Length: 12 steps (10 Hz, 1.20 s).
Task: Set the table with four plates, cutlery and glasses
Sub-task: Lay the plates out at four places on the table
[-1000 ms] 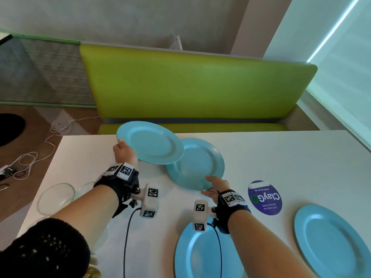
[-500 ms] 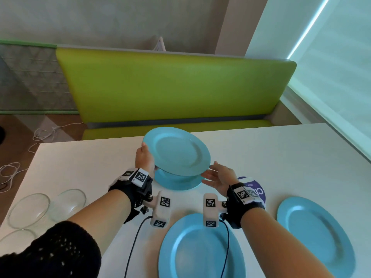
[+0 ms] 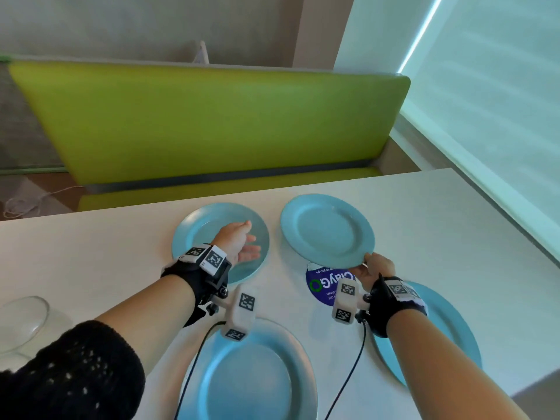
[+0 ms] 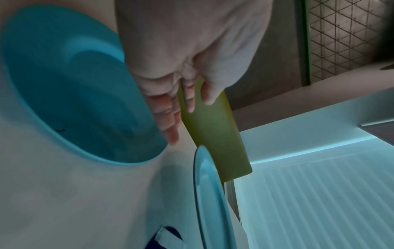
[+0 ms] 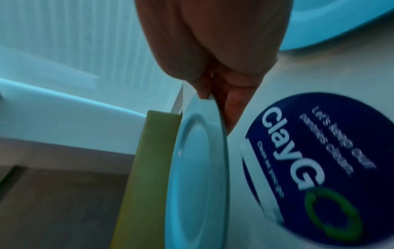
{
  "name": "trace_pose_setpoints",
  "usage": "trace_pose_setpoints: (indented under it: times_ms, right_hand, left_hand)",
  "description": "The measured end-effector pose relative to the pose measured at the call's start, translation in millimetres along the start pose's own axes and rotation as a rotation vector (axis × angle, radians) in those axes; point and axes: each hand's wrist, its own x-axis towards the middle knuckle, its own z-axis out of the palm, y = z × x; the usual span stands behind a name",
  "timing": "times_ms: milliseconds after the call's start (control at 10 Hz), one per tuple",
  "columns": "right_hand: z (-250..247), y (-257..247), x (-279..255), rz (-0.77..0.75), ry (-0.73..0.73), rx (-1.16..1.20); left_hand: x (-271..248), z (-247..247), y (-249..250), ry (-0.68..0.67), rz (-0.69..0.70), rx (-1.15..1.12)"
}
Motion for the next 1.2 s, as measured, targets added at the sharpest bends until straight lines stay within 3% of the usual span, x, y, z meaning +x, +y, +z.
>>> trace_pose_setpoints:
  times_ms: [200,400,500,600,900,1200]
  right_hand:
    - [-56,-5,36,0.071,0.152,0.134]
    - [-47,-13,13,0.068,0.203,0.046]
    - [-40,-17,21,0.02,0.16,0.145]
    - [-34,-23,36,0.025,0.219,0.098]
    - [-20,-15,55,0.051,0.078,0.065]
    - [-7,1,50,0.092,0.029,0.084]
  left_hand:
    - [3,4,2,0.004,-0.028,0.077]
    - [0,12,0,0.01,-0.059,0.082]
    - [-2,14,-1,0.025,-0.064,0.08]
    - [-4,16,-3,0.039,-0.066,0.074]
    - [-8,18,-8,0.078,-0.079,0.072]
    - [-7,19,-9,0.082,-0.085,0.075]
